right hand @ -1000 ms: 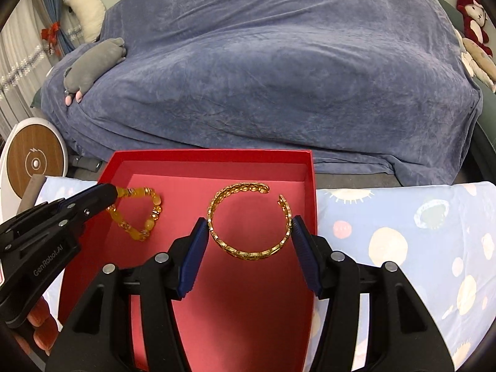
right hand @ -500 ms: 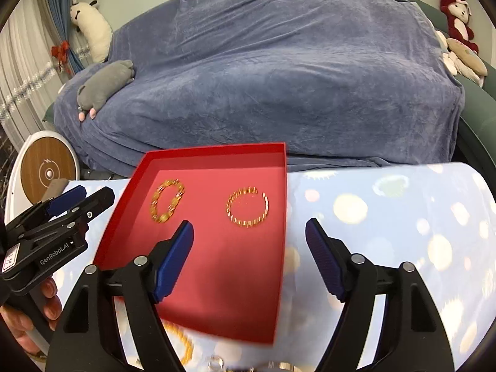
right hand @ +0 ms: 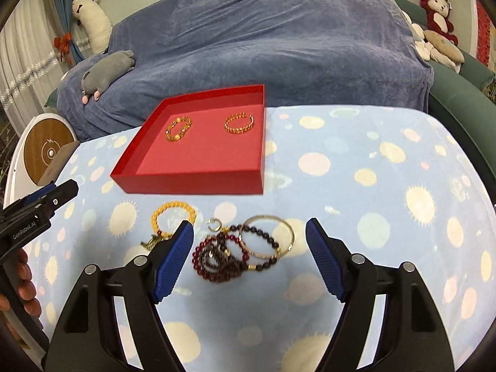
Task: Organize jewelry
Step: 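Close the left tool on the gold watch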
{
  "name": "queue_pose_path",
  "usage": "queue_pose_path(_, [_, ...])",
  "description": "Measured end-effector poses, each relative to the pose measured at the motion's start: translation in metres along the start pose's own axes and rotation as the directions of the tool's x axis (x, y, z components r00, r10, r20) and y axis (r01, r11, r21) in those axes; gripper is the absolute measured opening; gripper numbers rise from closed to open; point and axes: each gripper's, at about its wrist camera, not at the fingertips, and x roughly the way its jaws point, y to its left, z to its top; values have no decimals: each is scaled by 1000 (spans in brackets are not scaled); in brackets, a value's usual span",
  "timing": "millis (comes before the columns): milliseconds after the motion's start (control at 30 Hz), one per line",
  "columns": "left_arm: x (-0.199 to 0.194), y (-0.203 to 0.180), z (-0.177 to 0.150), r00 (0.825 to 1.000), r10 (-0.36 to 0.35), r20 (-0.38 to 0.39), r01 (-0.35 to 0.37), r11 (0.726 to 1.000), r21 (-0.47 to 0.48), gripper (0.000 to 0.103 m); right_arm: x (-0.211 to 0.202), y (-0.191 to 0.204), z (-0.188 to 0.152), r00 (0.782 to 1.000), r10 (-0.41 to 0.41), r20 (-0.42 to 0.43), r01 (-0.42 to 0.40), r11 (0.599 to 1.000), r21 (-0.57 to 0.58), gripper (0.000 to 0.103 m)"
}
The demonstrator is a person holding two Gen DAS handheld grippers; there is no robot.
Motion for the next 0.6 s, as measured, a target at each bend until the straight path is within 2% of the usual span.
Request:
queue_pose_path(67, [0,0,-13,1000,1,-16,-1,1000,-5,65,-1,-1,-13,1000,-2,-8,2,1000,13,71])
queue_pose_path(200, [8,-7,-28,999,-12,-36,12,1000,21,65,4,5,-29,999,-28,-23,27,999,-35,71])
queue_pose_path(433, [26,-36,-45,989,-126,-74,131,990,60,66,15,-5,-39,998,-18,-63,16,1000,-19,71])
queue_pose_path(600, [46,-65,-51,980,-172,-97,182,977,109,66,19,-5,-40,997,-30,-72,28,999,-33,71])
